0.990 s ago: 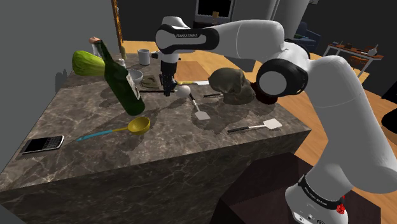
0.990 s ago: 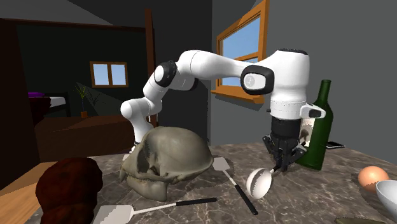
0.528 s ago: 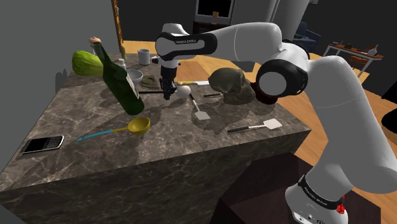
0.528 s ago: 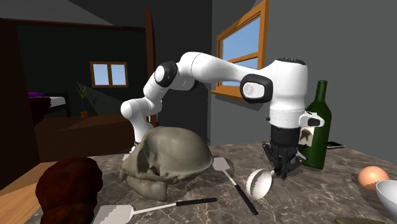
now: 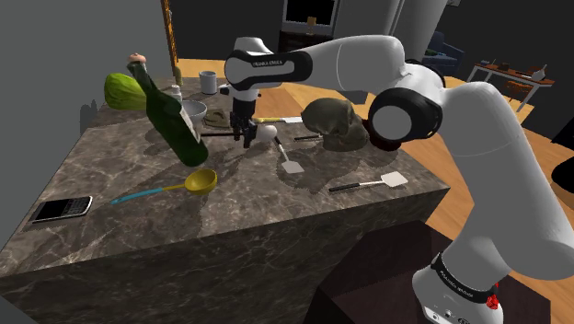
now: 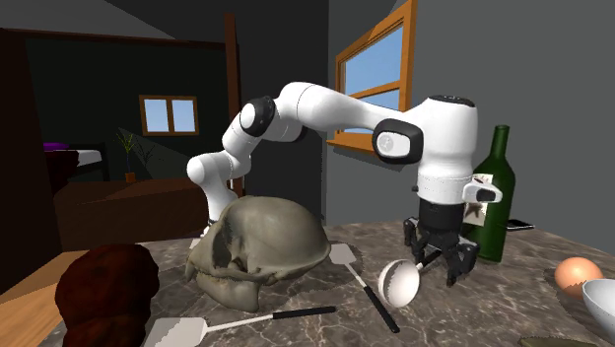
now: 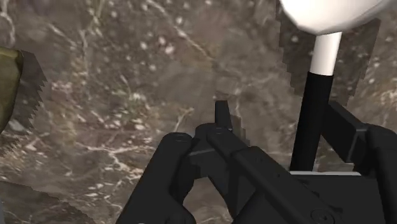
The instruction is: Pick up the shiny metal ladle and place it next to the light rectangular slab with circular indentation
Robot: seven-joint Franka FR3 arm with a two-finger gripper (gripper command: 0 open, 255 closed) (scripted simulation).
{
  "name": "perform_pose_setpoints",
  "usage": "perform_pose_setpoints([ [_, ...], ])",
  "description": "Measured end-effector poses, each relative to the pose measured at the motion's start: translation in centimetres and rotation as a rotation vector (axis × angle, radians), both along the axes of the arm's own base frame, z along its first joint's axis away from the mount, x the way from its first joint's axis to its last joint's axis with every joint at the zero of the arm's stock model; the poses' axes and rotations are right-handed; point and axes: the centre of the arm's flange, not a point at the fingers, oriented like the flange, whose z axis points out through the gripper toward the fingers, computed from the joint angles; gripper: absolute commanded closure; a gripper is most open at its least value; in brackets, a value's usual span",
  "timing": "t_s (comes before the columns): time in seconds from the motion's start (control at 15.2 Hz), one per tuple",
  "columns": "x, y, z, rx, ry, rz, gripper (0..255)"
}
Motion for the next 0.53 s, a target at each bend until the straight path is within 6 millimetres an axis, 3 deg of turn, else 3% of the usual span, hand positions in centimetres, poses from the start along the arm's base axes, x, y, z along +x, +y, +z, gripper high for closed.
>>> perform_pose_setpoints([
  [0.26, 0.0, 0.0, -0.1, -0.001, 0.002, 0.0, 0],
  [0.53, 0.2, -0.4, 3.8, -0.001, 0.001, 0.0, 0],
])
